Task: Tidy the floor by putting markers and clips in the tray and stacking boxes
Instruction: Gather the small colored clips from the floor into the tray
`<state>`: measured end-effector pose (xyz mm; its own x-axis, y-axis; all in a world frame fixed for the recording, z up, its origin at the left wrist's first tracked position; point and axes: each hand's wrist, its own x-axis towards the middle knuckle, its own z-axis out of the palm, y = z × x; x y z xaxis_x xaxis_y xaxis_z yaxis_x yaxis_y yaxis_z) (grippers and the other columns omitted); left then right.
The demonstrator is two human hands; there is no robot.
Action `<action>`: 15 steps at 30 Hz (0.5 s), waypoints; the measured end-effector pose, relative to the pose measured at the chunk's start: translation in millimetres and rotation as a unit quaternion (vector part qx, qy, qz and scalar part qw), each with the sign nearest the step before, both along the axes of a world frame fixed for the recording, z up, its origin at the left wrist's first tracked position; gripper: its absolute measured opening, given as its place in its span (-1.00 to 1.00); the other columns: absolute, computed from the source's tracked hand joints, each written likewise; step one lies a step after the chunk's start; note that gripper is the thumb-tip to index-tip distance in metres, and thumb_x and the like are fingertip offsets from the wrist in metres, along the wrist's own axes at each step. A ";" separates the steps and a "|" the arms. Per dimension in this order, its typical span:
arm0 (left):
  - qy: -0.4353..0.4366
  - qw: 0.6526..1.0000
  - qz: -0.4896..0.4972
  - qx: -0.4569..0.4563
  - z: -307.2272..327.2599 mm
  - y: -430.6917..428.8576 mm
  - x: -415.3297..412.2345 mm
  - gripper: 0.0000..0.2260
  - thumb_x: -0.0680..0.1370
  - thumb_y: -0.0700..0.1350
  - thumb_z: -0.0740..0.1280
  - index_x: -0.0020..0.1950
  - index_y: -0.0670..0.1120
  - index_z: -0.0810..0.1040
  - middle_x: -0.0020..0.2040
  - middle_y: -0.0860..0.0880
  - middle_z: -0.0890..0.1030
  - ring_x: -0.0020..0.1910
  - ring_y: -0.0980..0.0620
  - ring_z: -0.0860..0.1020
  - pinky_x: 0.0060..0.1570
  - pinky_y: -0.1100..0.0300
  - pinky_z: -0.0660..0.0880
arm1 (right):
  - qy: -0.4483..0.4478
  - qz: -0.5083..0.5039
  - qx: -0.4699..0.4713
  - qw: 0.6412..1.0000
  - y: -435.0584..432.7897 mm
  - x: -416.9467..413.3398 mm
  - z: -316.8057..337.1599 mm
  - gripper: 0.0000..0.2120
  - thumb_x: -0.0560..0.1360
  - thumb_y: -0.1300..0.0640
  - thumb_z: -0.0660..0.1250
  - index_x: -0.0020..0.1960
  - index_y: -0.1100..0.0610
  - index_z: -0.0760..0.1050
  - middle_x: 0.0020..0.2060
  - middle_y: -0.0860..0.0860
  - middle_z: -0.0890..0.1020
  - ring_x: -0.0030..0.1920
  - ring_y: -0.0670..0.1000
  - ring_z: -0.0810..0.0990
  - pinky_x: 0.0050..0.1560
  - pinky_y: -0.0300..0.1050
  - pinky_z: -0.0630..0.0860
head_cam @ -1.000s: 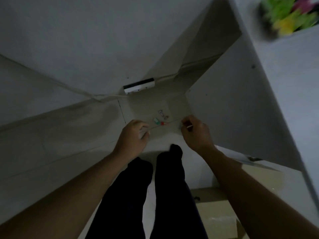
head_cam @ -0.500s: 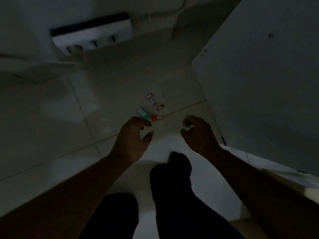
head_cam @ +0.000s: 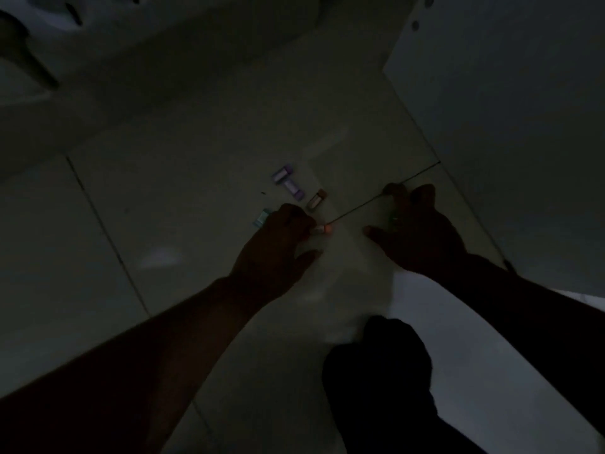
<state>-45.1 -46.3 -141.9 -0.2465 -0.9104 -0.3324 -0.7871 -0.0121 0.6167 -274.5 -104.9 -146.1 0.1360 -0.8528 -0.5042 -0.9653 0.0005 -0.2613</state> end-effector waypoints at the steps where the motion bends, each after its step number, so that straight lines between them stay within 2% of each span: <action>1: -0.008 1.000 -0.003 -0.004 -3.6 -1.3 1.3 -0.70 0.49 -0.08 0.37 0.18 -0.17 0.52 0.15 -0.16 0.48 0.09 -0.10 0.48 0.09 0.11 0.41 | -0.009 -0.008 0.001 1.000 0.4 -1.0 -2.8 -0.31 0.44 -0.25 0.31 0.45 -0.05 0.14 0.27 0.12 0.23 -0.10 0.11 0.51 -0.11 -0.02 0.54; 4: -0.037 0.999 -0.011 -0.013 -13.3 -6.0 1.5 -0.77 0.52 -0.10 0.23 0.07 -0.19 0.54 0.08 -0.19 0.52 0.08 -0.15 0.47 0.07 0.07 0.38 | -0.043 0.004 -0.007 0.999 2.7 -3.0 -3.6 -0.43 0.52 -0.13 0.29 0.44 0.02 0.21 0.27 0.14 0.29 0.01 0.15 0.51 -0.06 -0.03 0.51; 7: -0.052 0.998 0.001 -0.036 -18.2 -6.3 -0.7 -0.69 0.54 -0.02 0.11 -0.05 -0.19 0.56 -0.05 -0.19 0.56 -0.03 -0.19 0.51 -0.05 0.07 0.36 | -0.063 0.041 -0.026 0.997 8.5 0.9 -0.4 -0.52 0.55 -0.01 0.28 0.41 0.11 0.29 0.24 0.18 0.36 0.02 0.17 0.50 -0.04 -0.02 0.50; 9: -0.041 0.998 0.019 -0.047 -11.9 -3.9 -0.6 -0.68 0.54 -0.02 0.14 -0.04 -0.21 0.58 -0.06 -0.20 0.58 -0.04 -0.18 0.52 -0.04 0.06 0.37 | -0.078 0.066 -0.039 0.994 10.6 9.4 1.8 -0.56 0.56 0.01 0.26 0.37 0.14 0.33 0.18 0.17 0.42 0.03 0.16 0.50 -0.01 0.01 0.50; 12: -0.014 0.996 0.051 -0.072 -3.0 -2.0 3.4 -0.83 0.56 -0.14 0.27 0.04 -0.20 0.59 -0.01 -0.19 0.60 0.00 -0.15 0.54 -0.04 0.25 0.31 | -0.101 0.123 -0.050 0.986 7.0 27.3 7.3 -0.62 0.57 0.01 0.22 0.33 0.15 0.34 0.11 0.15 0.49 0.04 0.13 0.48 0.01 0.01 0.48; 15: 0.006 0.990 0.105 -0.091 0.0 -1.4 9.1 -0.84 0.54 -0.22 0.31 0.09 -0.20 0.59 0.04 -0.18 0.59 -0.01 -0.09 0.55 -0.06 0.35 0.28 | -0.128 0.201 -0.101 0.966 5.7 43.5 8.5 -0.62 0.58 0.07 0.22 0.37 0.13 0.37 0.18 0.17 0.48 0.14 0.19 0.46 0.03 0.05 0.48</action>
<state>-36.0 -47.7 -141.9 -0.0491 -0.9866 -0.1559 -0.7715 -0.0616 0.6332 -231.0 -99.3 -137.6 0.5744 -0.7829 -0.2390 -0.7811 -0.4368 -0.4462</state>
